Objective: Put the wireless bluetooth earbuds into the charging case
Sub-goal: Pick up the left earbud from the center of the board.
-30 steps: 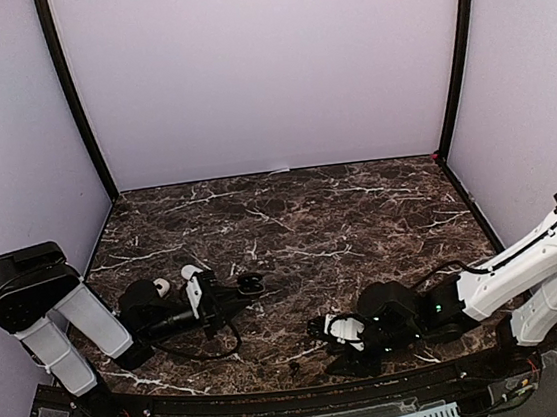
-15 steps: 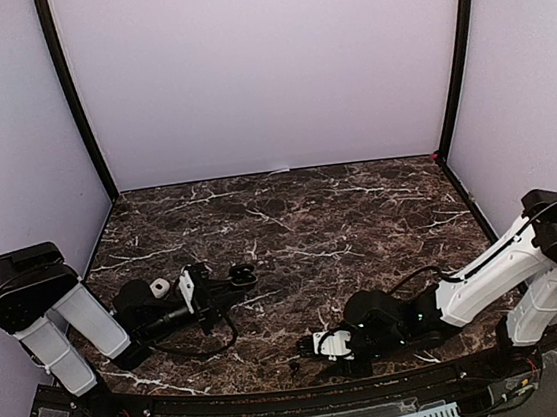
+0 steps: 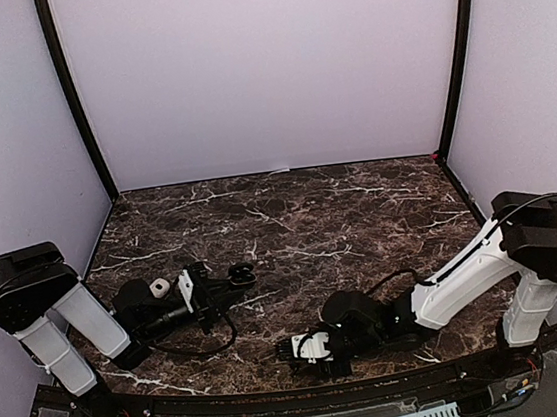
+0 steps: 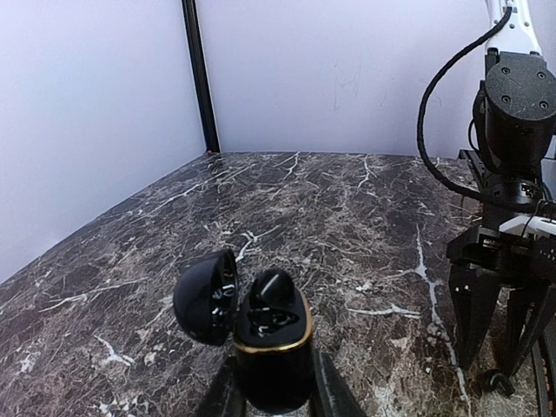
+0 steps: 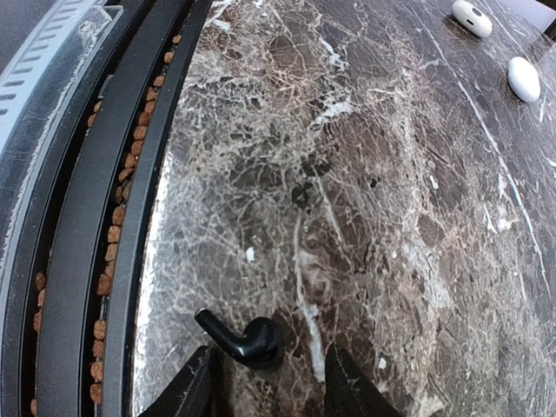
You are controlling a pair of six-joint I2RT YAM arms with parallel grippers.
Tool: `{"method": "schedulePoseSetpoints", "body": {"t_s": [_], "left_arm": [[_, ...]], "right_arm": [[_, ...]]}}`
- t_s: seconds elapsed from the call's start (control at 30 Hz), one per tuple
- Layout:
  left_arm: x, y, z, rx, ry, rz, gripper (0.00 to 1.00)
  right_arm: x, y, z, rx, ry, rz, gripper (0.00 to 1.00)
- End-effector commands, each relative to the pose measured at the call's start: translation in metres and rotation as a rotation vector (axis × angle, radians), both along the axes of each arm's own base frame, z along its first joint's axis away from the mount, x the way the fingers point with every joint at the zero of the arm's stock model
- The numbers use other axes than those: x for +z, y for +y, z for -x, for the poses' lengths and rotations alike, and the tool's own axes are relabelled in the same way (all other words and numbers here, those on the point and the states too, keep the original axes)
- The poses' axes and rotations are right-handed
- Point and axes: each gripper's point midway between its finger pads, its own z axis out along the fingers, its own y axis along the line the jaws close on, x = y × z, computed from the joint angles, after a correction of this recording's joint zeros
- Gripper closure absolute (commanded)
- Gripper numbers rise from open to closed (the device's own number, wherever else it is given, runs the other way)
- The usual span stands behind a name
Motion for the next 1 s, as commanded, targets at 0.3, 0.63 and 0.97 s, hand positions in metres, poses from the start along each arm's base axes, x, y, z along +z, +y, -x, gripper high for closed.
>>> {"method": "schedulePoseSetpoints", "body": {"t_s": [0.3, 0.63, 0.97], "left_arm": [[0.01, 0.0, 0.003, -0.02, -0.025, 0.035, 1.0], [0.011, -0.001, 0.006, -0.035, -0.026, 0.036, 1.0], [0.009, -0.002, 0.006, -0.045, -0.023, 0.031, 1.0]], "right_arm": [[-0.023, 0.007, -0.006, 0.03, 0.004, 0.067, 0.64], [-0.022, -0.01, 0.005, 0.047, 0.089, 0.063, 0.63], [-0.037, -0.016, 0.007, 0.071, 0.217, 0.114, 0.68]]}}
